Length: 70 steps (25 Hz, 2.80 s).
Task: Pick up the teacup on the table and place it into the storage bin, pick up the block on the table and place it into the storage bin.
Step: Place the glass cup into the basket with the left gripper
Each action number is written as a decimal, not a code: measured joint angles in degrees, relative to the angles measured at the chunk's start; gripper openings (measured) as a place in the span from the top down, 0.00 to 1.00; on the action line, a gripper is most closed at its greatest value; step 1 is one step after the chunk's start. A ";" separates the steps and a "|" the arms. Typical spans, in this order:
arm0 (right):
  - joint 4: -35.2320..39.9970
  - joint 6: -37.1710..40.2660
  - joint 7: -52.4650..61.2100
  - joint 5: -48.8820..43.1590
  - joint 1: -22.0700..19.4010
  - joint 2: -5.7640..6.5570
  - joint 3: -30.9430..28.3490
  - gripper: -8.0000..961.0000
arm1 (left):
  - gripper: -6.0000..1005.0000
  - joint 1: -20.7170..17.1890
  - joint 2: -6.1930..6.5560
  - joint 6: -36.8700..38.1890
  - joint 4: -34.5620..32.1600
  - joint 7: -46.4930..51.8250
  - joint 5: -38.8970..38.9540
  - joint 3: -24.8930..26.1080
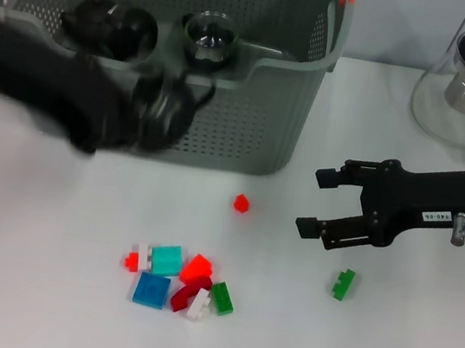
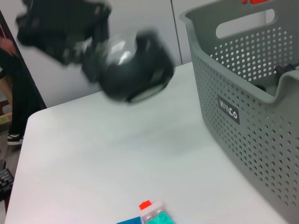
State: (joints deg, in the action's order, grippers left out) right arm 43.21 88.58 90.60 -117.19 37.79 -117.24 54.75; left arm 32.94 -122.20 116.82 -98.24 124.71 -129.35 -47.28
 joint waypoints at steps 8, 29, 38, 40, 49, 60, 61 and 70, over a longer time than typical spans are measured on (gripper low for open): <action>-0.05 0.25 0.01 0.04 0.01 -0.07 0.01 0.03 | 0.95 9.49 1.99 -12.23 4.19 5.79 -2.47 2.86; -0.34 -0.57 1.10 -0.23 0.12 -0.09 0.00 0.03 | 0.95 30.01 4.33 -58.05 56.04 10.94 -28.96 -9.12; -1.08 -1.06 1.04 -0.24 -0.08 -0.09 0.04 0.03 | 0.95 30.46 2.69 -63.31 60.72 11.00 -31.22 -12.63; -1.09 -1.06 1.05 -0.24 -0.04 -0.09 0.12 0.03 | 0.95 30.30 2.50 -63.46 60.76 11.00 -31.24 -13.22; -1.44 -0.91 1.07 -0.23 -0.10 -0.09 0.19 0.03 | 0.95 29.44 1.96 -65.14 61.34 11.00 -32.75 -13.95; -1.55 -0.65 1.07 -0.23 -0.08 -0.18 0.35 0.03 | 0.95 28.80 1.17 -66.31 61.39 10.96 -34.29 -14.16; -1.55 -0.63 1.07 -0.23 -0.09 -0.17 0.35 0.03 | 0.95 28.80 1.16 -66.31 61.34 10.97 -34.30 -14.16; -1.73 -0.60 1.07 -0.23 -0.16 -0.18 0.29 0.03 | 0.95 28.53 0.90 -66.44 61.09 11.00 -34.31 -14.44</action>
State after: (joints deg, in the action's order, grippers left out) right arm 41.48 87.98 91.67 -117.42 37.63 -117.42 55.04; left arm 61.47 -121.30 50.39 -37.15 135.70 -163.66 -61.72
